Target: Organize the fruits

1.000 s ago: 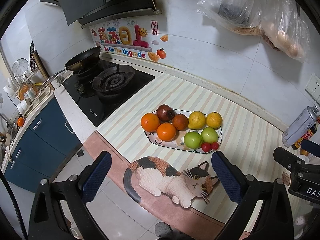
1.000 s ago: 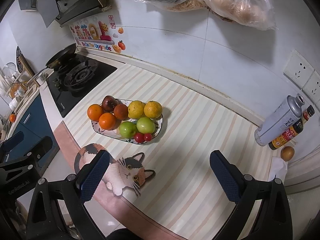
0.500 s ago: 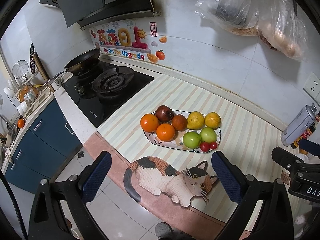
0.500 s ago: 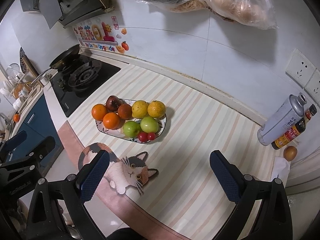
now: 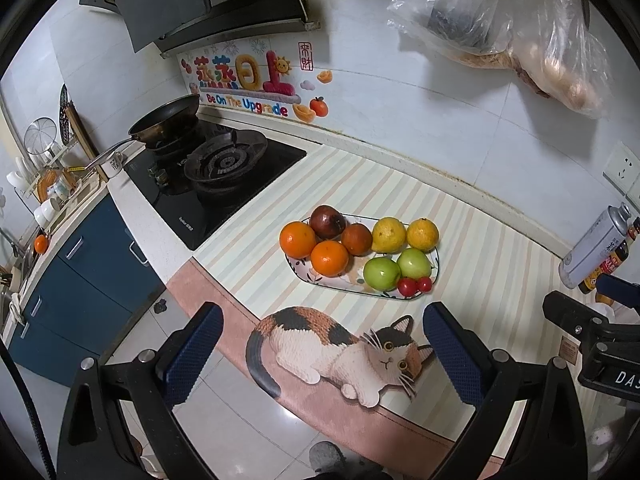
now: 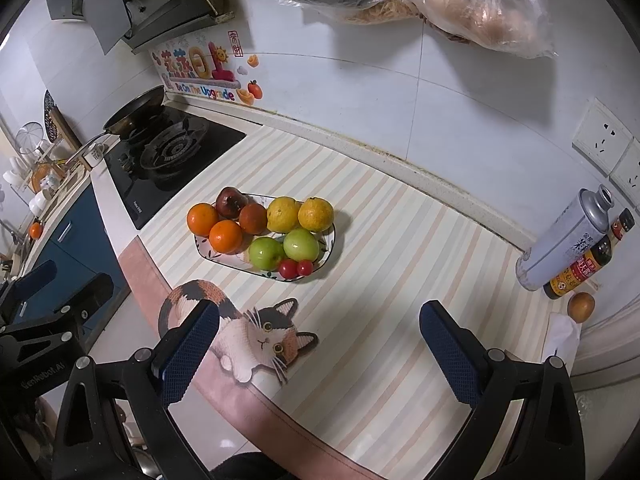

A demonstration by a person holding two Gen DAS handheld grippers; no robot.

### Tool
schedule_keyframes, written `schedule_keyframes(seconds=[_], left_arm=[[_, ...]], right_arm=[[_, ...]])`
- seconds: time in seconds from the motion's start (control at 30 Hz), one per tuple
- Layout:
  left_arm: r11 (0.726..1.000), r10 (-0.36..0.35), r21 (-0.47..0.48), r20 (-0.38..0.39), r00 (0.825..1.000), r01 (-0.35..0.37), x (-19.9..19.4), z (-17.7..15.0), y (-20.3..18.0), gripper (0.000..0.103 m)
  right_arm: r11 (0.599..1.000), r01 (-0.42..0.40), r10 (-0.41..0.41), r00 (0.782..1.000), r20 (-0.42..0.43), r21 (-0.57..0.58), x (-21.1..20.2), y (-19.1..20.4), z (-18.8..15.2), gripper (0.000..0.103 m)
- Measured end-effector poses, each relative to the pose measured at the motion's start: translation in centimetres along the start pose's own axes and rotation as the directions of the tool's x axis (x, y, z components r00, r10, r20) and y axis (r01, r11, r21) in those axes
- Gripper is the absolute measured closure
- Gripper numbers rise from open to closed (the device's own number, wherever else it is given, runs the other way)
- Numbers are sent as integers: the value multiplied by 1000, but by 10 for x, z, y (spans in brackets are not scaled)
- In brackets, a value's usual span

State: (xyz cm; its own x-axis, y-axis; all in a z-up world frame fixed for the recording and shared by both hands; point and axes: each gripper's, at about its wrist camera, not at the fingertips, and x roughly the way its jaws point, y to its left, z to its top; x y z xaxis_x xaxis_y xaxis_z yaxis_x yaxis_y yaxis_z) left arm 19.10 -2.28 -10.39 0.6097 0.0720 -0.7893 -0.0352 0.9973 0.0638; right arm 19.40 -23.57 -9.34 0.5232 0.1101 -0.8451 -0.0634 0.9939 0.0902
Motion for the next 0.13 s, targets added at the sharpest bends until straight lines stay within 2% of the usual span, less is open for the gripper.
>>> schedule_keyframes(seconds=[0.13], left_arm=[[1000, 1, 5, 10, 1000, -1, -3, -4, -1, 1]], right_arm=[[1000, -4, 4, 1000, 1, -1, -1, -1, -1, 1]])
